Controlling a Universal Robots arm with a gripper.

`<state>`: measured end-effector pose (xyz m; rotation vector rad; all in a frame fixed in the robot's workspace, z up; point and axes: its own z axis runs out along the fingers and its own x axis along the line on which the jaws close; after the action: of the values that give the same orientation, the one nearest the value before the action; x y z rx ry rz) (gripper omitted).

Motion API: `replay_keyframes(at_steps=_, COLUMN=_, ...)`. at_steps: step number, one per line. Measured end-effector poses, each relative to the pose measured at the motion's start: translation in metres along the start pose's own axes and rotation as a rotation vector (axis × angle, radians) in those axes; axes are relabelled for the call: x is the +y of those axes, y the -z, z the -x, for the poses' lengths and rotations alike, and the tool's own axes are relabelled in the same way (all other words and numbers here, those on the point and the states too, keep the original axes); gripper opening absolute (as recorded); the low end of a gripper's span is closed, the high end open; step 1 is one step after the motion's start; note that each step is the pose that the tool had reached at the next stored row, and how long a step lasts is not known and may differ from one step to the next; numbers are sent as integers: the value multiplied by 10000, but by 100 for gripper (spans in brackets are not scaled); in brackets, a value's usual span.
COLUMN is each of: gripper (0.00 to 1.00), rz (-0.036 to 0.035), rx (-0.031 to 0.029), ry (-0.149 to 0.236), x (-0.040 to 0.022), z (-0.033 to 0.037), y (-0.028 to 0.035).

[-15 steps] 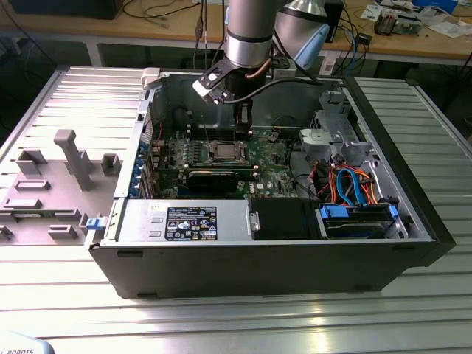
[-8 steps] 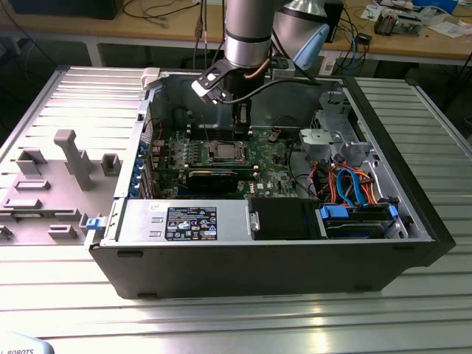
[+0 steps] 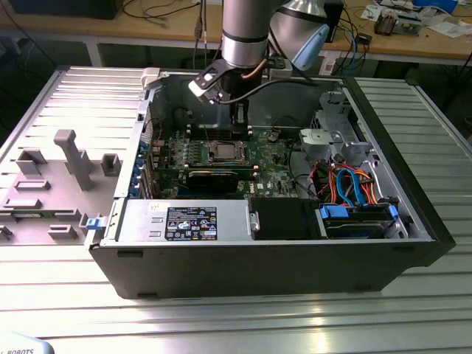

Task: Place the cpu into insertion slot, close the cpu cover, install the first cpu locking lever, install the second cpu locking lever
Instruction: 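Close the cpu cover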

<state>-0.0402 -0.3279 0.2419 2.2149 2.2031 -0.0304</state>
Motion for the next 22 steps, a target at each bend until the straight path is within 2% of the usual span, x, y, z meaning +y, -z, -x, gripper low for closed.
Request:
replay_keyframes(at_steps=5, gripper=11, rz=-1, rx=0, ry=0, x=-25, z=0, y=-4)
replay_keyframes(at_steps=11, gripper=11, rz=0, rx=0, ry=0, x=-27, z=0, y=-4)
replay_keyframes(at_steps=12, gripper=11, rz=1, rx=10, ry=-1, x=-144, z=1, y=-23)
replay_keyframes(at_steps=13, gripper=11, rz=-5, rx=9, ry=3, x=-186, z=3, y=-45)
replay_keyframes(at_steps=15, gripper=11, rz=-9, rx=9, ry=8, x=-226, z=2, y=-67)
replay_keyframes(at_steps=18, gripper=11, rz=-27, rx=11, ry=20, x=-335, z=3, y=-121)
replay_keyframes(at_steps=22, gripper=11, rz=-122, rx=12, ry=46, x=-366, z=3, y=-158)
